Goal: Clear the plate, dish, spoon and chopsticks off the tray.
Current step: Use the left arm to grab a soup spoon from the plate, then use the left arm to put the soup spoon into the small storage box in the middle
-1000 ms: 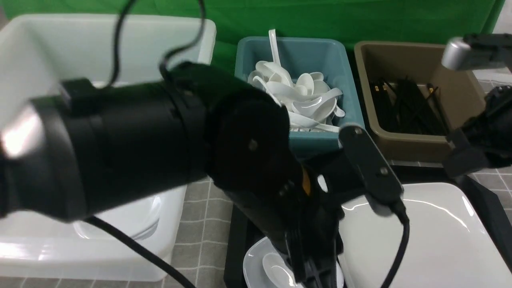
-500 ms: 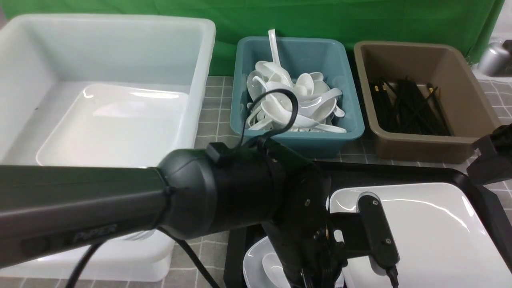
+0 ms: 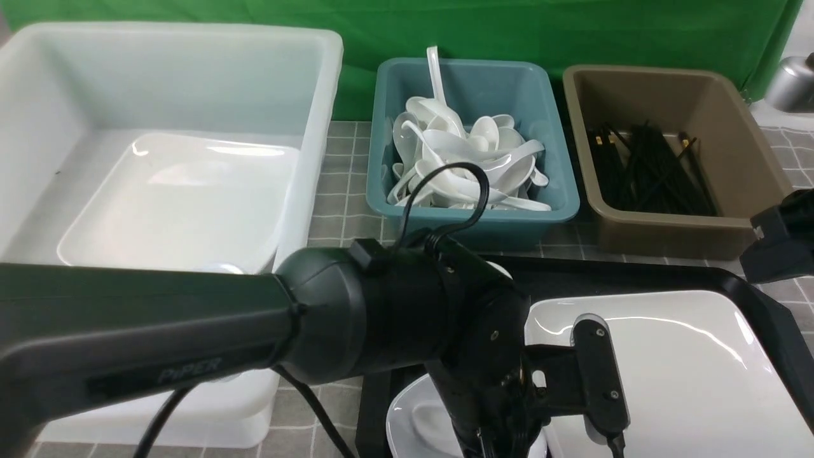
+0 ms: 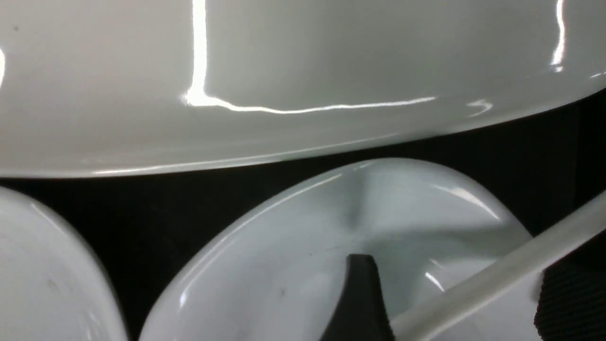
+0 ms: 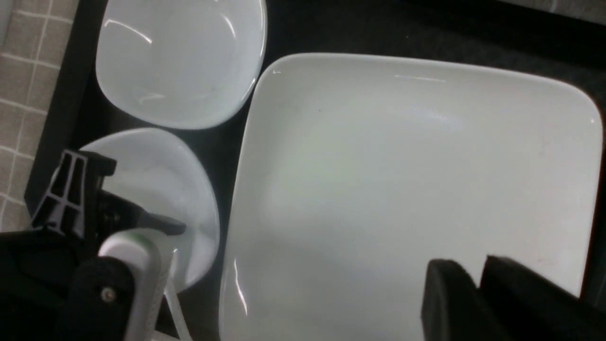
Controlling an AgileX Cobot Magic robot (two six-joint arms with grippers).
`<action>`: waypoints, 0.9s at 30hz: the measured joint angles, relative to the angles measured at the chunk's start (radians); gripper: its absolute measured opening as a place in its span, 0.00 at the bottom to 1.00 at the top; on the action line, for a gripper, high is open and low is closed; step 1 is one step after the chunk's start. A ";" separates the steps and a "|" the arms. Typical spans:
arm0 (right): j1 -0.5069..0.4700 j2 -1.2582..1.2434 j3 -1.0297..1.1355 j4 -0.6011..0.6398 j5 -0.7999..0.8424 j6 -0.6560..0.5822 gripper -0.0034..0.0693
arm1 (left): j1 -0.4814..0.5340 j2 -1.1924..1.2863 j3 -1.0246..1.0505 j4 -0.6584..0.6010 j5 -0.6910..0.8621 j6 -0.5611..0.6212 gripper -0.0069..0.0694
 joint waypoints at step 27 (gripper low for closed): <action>0.000 0.000 0.000 0.001 -0.020 0.002 0.27 | 0.087 -0.087 -0.077 0.015 -0.018 -0.296 0.12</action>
